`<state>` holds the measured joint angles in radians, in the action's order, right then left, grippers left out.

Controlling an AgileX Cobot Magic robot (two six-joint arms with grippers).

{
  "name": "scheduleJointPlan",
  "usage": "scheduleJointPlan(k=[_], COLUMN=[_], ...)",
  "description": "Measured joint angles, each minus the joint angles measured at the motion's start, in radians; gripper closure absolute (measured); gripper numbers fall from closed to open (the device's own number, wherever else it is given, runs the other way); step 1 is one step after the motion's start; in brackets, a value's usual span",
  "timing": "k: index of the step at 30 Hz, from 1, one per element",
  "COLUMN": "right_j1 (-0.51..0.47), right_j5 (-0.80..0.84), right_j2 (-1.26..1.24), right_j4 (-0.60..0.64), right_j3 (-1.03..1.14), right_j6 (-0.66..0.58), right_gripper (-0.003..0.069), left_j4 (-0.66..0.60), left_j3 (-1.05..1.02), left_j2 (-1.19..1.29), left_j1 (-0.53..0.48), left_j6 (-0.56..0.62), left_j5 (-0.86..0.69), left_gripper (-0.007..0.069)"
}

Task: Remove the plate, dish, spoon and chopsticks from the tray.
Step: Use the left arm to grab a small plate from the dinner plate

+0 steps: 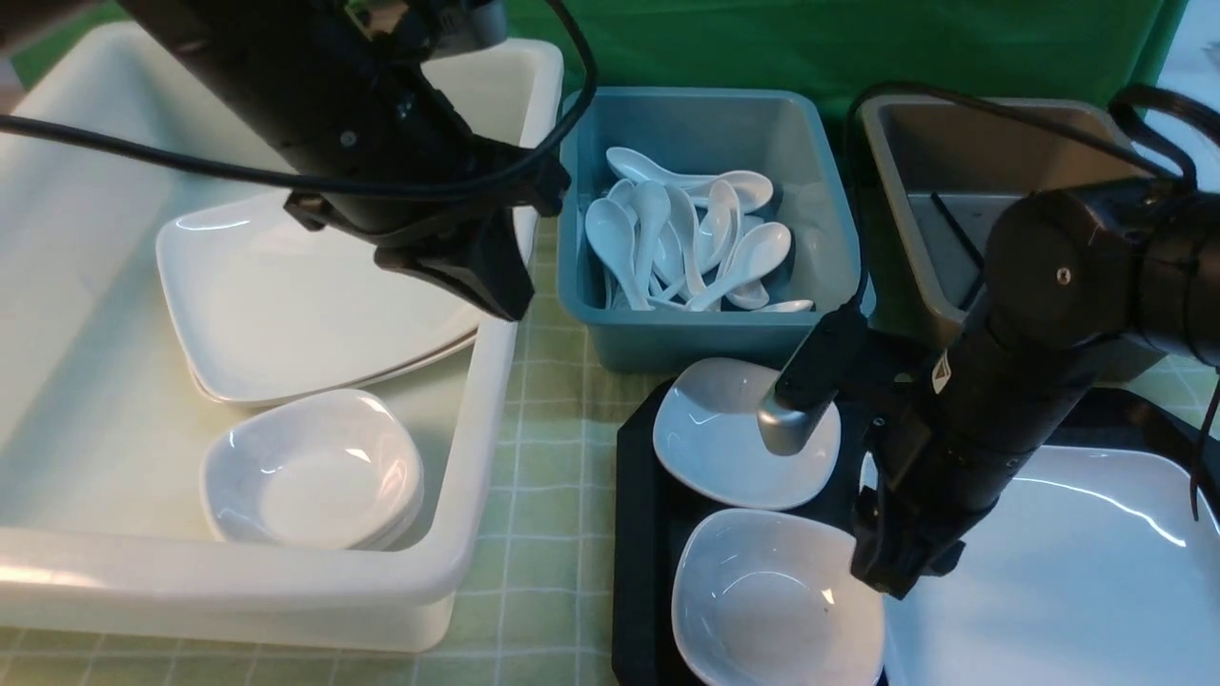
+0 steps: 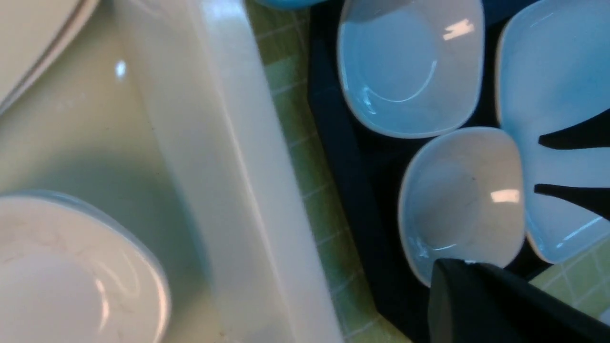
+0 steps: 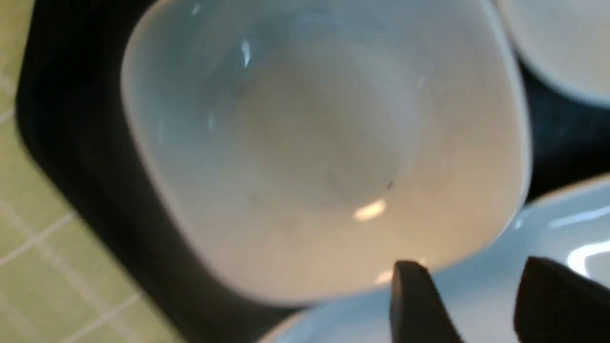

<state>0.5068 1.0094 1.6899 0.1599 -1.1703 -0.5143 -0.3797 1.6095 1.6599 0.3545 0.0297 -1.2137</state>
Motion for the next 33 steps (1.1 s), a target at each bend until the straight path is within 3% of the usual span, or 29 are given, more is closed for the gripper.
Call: scheduleJointPlan(k=[5,8,13,17,27,33], right_j1=[0.0,0.0,0.0,0.0,0.0,0.0], right_j5=[0.173,0.187,0.198,0.201,0.207,0.207], right_j2=[-0.034,-0.133,-0.357,-0.57,-0.93,-0.984], right_j4=[-0.031,-0.036,-0.045,-0.048,-0.048,-0.048], right_j3=[-0.029,0.008,0.103,0.162,0.188,0.188], right_j6=[0.108,0.156,0.207,0.23,0.269,0.283], right_gripper=[0.0591,0.0645,0.0648,0.0647,0.0643,0.0638], left_j4=[-0.019,-0.009,0.008,0.016,0.07,0.133], left_j3=[0.0,0.0,0.0,0.0,0.0,0.0], left_j2=[0.01,0.047,0.17,0.262,0.373,0.406], left_j1=[0.101,0.198,0.299,0.318,0.318,0.318], left_j6=[0.0,0.0,0.0,-0.004,-0.019,0.012], left_j5=[0.001,0.002,0.004,0.014,0.115,0.187], left_gripper=[0.0624,0.0624,0.0614,0.0578,0.0356,0.0305])
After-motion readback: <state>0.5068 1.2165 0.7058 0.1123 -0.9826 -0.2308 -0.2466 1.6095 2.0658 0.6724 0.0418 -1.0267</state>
